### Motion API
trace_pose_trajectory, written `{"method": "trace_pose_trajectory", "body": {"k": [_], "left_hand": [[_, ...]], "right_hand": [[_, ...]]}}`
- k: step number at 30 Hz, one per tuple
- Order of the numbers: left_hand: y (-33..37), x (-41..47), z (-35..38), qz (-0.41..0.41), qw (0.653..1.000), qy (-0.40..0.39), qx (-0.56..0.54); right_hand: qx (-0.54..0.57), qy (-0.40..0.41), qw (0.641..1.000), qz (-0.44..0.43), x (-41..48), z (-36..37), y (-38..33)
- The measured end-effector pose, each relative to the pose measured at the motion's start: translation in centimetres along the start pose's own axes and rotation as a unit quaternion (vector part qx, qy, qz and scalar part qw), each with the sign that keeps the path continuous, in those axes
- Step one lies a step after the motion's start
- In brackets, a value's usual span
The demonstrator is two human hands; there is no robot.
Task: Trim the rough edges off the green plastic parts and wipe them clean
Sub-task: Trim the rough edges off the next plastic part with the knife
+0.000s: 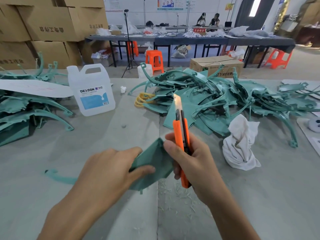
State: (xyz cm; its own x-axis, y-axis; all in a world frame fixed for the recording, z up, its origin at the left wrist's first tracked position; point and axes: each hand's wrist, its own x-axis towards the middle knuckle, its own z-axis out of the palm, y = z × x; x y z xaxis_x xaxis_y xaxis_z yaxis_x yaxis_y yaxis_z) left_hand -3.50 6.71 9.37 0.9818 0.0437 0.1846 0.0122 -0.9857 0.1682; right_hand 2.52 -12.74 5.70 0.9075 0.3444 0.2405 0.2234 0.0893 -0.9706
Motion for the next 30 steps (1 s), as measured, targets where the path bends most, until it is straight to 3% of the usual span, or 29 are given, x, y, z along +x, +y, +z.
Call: {"method": "trace_pose_trajectory", "body": {"k": [2, 4, 6, 8, 9, 11, 13, 16, 19, 21, 24, 26, 30], "left_hand": [[0.1, 0.6, 0.2, 0.012, 1.000, 0.004, 0.002], [0.1, 0.7, 0.5, 0.017, 1.000, 0.022, -0.005], [-0.2, 0.0, 1.3, 0.053, 0.987, 0.142, -0.058], [0.2, -2.0, 2.7, 0.095, 0.930, 0.323, -0.147], [0.4, -3.3, 3.7, 0.080, 0.902, 0.374, -0.201], [1.0, -4.9, 5.7, -0.050, 0.865, 0.358, -0.347], [1.7, -5.1, 7.6, -0.190, 0.811, 0.265, -0.486], [2.1, -3.4, 9.1, -0.234, 0.781, 0.161, -0.556], [3.1, -1.9, 9.8, -0.238, 0.807, 0.134, -0.524], [3.2, -1.5, 9.7, -0.235, 0.841, 0.134, -0.468], [2.3, -1.4, 10.1, -0.176, 0.900, 0.120, -0.380], [1.7, -1.7, 10.8, -0.111, 0.935, 0.063, -0.330], [0.1, -1.7, 11.5, -0.037, 0.979, -0.014, -0.199]], "right_hand": [[-0.003, -0.032, 0.999, 0.000, -0.3, 0.1, -0.3], [-0.057, -0.006, 0.998, -0.017, -0.2, 0.5, 0.0], [-0.075, 0.053, 0.996, -0.009, 0.0, 0.5, 0.9], [-0.038, 0.106, 0.993, 0.020, 0.1, -0.2, 1.5], [-0.016, 0.122, 0.992, 0.031, 0.1, -0.7, 1.7], [0.025, 0.147, 0.988, 0.049, -0.1, -1.5, 1.9], [0.079, 0.163, 0.981, 0.071, -0.4, -1.5, 2.0], [0.167, 0.156, 0.966, 0.121, -1.6, 0.2, 2.7], [0.202, 0.112, 0.959, 0.164, -3.4, 2.4, 3.5], [0.206, 0.087, 0.960, 0.169, -4.0, 2.9, 3.5], [0.186, 0.080, 0.964, 0.174, -3.9, 2.3, 3.4], [0.178, 0.078, 0.966, 0.170, -3.8, 1.6, 3.6], [0.132, 0.049, 0.976, 0.166, -3.9, 0.8, 4.2]]}}
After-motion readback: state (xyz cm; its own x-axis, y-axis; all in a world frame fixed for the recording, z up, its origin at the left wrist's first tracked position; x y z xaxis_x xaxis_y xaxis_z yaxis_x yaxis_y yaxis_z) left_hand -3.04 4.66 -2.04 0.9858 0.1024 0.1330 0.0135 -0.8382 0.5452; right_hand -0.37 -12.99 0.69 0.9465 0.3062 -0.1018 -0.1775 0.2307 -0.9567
